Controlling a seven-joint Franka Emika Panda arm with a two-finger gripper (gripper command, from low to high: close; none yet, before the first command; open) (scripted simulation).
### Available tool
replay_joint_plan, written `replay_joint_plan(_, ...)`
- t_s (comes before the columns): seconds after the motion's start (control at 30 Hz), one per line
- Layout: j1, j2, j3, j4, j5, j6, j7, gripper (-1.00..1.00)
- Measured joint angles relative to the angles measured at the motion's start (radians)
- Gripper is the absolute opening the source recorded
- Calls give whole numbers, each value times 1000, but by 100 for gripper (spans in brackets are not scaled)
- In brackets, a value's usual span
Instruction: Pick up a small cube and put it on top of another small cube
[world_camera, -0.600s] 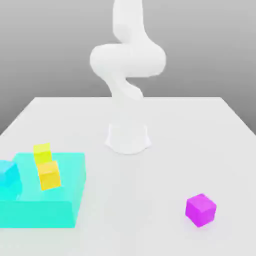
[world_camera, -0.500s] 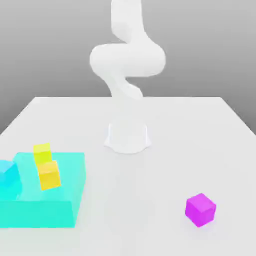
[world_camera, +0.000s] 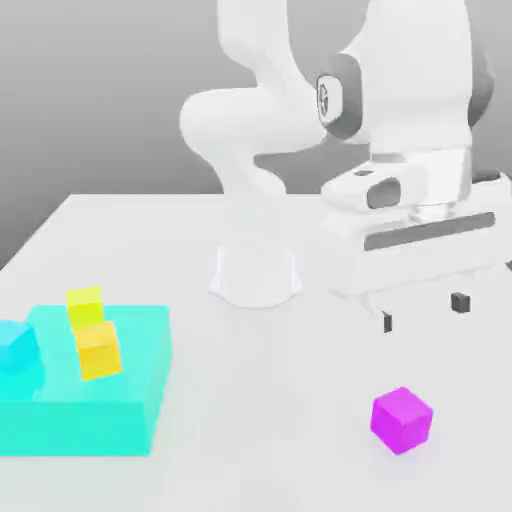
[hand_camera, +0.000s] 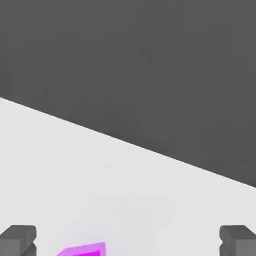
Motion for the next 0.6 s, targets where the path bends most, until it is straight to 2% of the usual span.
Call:
replay_joint_plan(0.13, 53, 146, 3, -54, -85, 76, 54, 0)
replay_joint_plan(0.33, 112, 363, -67, -33, -178, 242, 121, 0)
replay_joint_plan(0.37, 119, 386, -75, -29, -185, 261, 127, -100)
replay_joint_plan(0.6, 118, 385, -74, -29, -188, 260, 130, -100)
